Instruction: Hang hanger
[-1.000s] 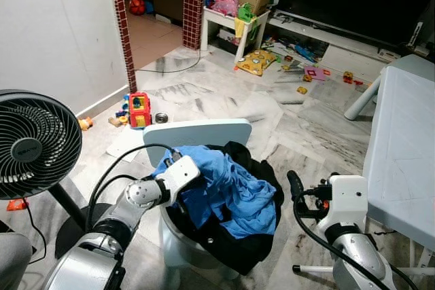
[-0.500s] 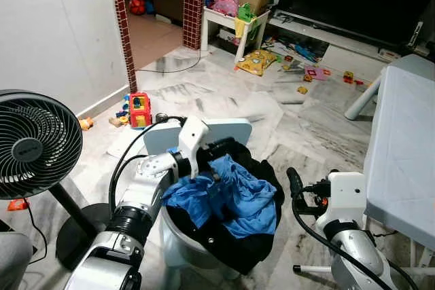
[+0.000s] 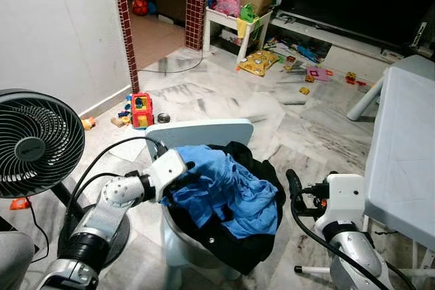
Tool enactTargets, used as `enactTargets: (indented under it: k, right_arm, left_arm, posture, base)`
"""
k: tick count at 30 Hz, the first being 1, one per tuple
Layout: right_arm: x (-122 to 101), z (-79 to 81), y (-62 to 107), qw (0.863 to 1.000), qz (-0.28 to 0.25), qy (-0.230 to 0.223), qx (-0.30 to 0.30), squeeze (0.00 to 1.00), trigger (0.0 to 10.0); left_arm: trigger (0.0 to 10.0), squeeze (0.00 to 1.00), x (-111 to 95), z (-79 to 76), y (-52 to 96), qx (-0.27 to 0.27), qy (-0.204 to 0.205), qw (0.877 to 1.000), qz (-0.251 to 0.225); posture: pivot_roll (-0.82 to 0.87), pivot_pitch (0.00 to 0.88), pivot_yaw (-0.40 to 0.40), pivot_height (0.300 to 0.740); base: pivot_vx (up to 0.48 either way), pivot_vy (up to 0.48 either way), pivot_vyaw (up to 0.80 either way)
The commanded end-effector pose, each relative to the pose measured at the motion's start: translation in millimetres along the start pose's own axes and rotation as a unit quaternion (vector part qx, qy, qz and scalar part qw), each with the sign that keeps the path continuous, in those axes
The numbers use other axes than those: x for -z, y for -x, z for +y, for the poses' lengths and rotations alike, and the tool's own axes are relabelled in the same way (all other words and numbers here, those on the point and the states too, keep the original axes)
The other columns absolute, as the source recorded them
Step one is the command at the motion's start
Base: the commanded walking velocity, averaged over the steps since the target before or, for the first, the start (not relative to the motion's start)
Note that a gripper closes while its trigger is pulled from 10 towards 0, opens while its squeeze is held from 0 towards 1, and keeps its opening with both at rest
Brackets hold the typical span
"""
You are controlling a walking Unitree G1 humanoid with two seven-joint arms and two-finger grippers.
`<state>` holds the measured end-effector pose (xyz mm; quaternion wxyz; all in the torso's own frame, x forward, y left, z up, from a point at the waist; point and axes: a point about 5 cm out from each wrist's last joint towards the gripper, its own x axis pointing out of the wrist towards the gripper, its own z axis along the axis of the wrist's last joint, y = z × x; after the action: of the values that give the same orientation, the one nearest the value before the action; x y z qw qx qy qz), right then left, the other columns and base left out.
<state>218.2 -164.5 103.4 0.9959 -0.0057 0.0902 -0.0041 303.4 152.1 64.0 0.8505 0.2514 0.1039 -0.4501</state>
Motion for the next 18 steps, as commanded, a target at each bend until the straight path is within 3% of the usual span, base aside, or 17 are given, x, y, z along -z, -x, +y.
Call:
enactTargets:
  k: [1, 7, 11, 18]
  right_arm:
    - [0, -1.3, -1.0, 1.000, 0.001, 0.003, 0.002, 0.00, 10.0]
    - [-2, -9.8, 3.2, 1.000, -0.001, 0.010, 0.015, 0.00, 10.0]
    - [0, -11.0, 6.9, 1.000, 0.002, 0.009, 0.019, 0.00, 10.0]
    - [1, -3.7, 7.2, 1.000, 0.005, 0.004, 0.005, 0.00, 10.0]
  left_arm:
    - [10.0, 1.00, -2, -2.3, -4.9, 0.020, -0.019, 1.000, 0.005]
    - [10.0, 1.00, -5, -6.8, -22.0, 0.031, -0.046, 0.998, 0.026]
    - [10.0, 1.00, -6, -6.6, -25.3, 0.029, -0.056, 0.998, 0.027]
    - [10.0, 1.00, -10, -3.7, -37.1, 0.017, -0.110, 0.992, 0.055]
  posture:
    - [0.07, 0.000, -0.106, 0.740]
    - [0.03, 0.000, -0.092, 0.740]
    - [0.02, 0.000, -0.090, 0.740]
    - [0.02, 0.000, -0.097, 0.740]
  base:
    - [0.000, 0.000, 0.00]
    - [0.000, 0.000, 0.00]
    - [0.000, 0.000, 0.00]
    - [0.000, 0.000, 0.00]
